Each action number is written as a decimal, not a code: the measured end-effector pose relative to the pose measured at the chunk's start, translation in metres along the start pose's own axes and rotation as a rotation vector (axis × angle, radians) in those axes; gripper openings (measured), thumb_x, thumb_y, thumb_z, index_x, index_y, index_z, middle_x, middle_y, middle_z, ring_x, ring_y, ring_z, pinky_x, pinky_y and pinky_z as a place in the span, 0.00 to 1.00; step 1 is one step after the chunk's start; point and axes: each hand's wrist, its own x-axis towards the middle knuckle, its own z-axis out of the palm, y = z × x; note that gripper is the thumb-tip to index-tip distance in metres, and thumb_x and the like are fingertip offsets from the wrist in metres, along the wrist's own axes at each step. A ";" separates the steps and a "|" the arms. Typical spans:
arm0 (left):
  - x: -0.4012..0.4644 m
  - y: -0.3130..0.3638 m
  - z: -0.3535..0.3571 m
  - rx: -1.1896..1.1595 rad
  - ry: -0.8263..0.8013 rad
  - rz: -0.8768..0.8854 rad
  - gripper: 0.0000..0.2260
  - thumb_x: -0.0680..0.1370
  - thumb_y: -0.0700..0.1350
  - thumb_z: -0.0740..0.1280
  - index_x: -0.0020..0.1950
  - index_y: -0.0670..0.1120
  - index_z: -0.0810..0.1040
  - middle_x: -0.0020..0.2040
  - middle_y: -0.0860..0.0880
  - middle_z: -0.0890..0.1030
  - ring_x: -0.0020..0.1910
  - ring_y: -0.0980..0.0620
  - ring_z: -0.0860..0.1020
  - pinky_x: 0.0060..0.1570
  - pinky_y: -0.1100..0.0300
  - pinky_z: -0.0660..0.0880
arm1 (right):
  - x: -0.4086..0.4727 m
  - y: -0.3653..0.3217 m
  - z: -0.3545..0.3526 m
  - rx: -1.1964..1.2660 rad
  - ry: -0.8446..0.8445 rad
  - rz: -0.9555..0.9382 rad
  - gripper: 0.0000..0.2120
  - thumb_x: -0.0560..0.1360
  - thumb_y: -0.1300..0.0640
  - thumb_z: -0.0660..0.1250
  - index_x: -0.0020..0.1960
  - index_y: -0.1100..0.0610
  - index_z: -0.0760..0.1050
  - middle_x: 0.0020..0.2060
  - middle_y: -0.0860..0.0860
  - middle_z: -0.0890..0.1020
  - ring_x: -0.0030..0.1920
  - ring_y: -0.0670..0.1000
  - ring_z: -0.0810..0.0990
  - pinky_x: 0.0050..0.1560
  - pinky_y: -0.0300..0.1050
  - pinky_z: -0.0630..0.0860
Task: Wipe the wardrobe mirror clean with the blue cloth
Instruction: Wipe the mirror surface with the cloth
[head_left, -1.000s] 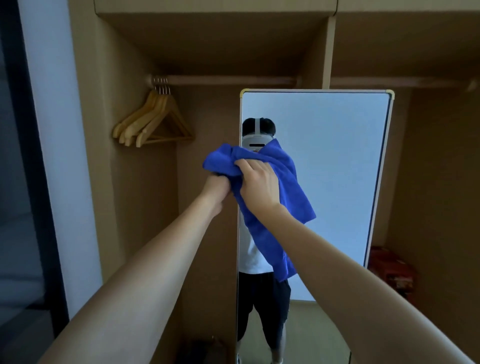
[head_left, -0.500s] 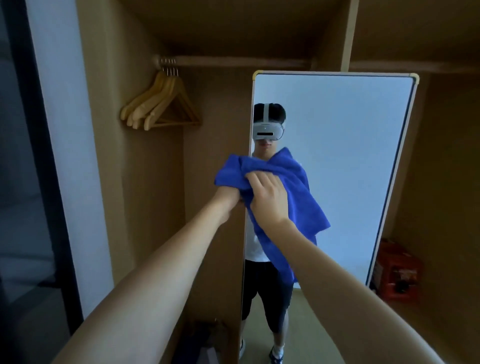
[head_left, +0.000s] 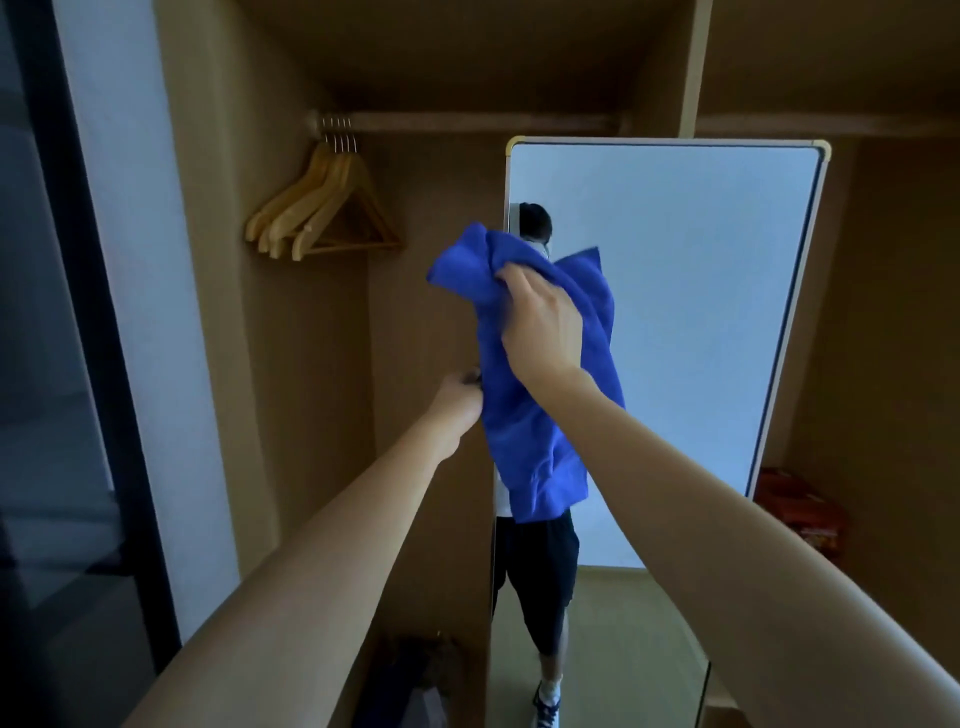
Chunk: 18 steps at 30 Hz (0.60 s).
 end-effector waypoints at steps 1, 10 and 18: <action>-0.001 0.001 0.000 0.002 0.002 -0.011 0.13 0.82 0.38 0.56 0.45 0.50 0.76 0.47 0.49 0.80 0.47 0.50 0.77 0.52 0.53 0.73 | 0.005 -0.002 0.001 -0.017 0.007 0.007 0.11 0.73 0.63 0.63 0.53 0.55 0.76 0.47 0.48 0.82 0.46 0.52 0.79 0.43 0.47 0.76; 0.007 -0.022 0.001 -0.002 0.007 -0.058 0.10 0.81 0.45 0.61 0.61 0.46 0.75 0.54 0.46 0.81 0.53 0.48 0.78 0.54 0.54 0.76 | -0.129 0.014 0.016 0.044 -0.243 0.046 0.10 0.66 0.70 0.65 0.43 0.57 0.75 0.38 0.50 0.79 0.38 0.54 0.77 0.38 0.52 0.76; -0.003 -0.027 0.003 0.040 -0.020 -0.014 0.13 0.83 0.41 0.56 0.58 0.47 0.79 0.53 0.47 0.83 0.52 0.45 0.80 0.54 0.46 0.78 | -0.070 0.017 -0.006 -0.002 -0.163 0.033 0.19 0.70 0.68 0.63 0.58 0.57 0.77 0.48 0.52 0.83 0.45 0.57 0.81 0.40 0.52 0.79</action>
